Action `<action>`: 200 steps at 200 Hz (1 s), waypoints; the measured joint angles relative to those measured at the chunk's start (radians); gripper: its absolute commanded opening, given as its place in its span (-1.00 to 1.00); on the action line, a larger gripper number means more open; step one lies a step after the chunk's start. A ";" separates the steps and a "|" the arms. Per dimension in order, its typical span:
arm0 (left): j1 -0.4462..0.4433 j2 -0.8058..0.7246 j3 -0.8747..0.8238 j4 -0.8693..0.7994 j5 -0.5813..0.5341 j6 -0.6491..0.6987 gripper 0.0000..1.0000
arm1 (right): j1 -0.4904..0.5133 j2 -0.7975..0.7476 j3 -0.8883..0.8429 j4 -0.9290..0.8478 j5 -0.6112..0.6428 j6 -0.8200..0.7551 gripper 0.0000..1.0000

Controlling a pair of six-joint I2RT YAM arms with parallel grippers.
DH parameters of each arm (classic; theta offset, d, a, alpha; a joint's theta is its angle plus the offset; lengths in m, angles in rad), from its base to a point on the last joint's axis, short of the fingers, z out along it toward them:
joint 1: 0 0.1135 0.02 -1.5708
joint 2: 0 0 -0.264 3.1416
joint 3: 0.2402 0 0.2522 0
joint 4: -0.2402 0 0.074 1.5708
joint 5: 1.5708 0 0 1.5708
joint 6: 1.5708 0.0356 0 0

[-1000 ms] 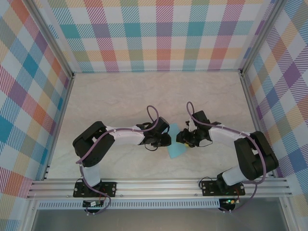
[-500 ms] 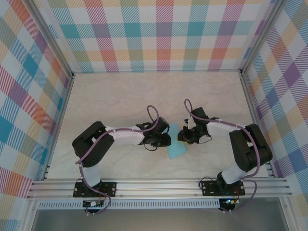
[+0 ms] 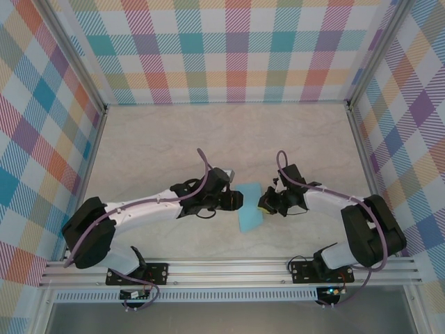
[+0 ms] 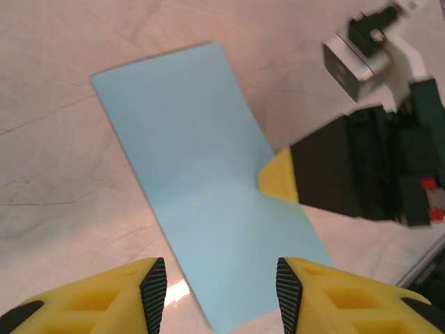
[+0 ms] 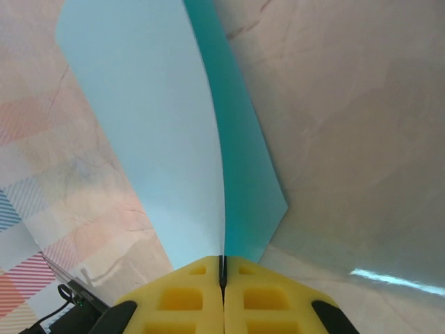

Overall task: Fold a paper plane with a square sheet of paper (pick it up from the middle)
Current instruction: Third fold the triangle at the center of the table.

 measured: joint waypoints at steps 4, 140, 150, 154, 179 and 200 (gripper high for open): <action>-0.014 -0.003 -0.002 -0.002 -0.002 0.020 0.10 | 0.008 -0.002 0.000 0.005 0.005 0.018 -0.88; -0.422 0.330 0.212 -0.159 -0.449 0.336 0.27 | 0.046 0.032 0.024 0.029 0.044 0.119 -0.81; -0.422 0.330 0.212 -0.166 -0.480 0.336 0.27 | 0.046 0.032 0.025 0.029 0.043 0.119 -0.81; -0.422 0.330 0.212 -0.166 -0.491 0.336 0.27 | 0.046 0.032 0.026 0.029 0.043 0.119 -0.81; -0.422 0.330 0.212 -0.169 -0.549 0.337 0.21 | 0.046 0.032 0.029 0.028 0.043 0.116 -0.79; -0.422 0.330 0.212 -0.169 -0.579 0.341 -0.01 | 0.046 0.032 0.032 0.025 0.043 0.116 -0.78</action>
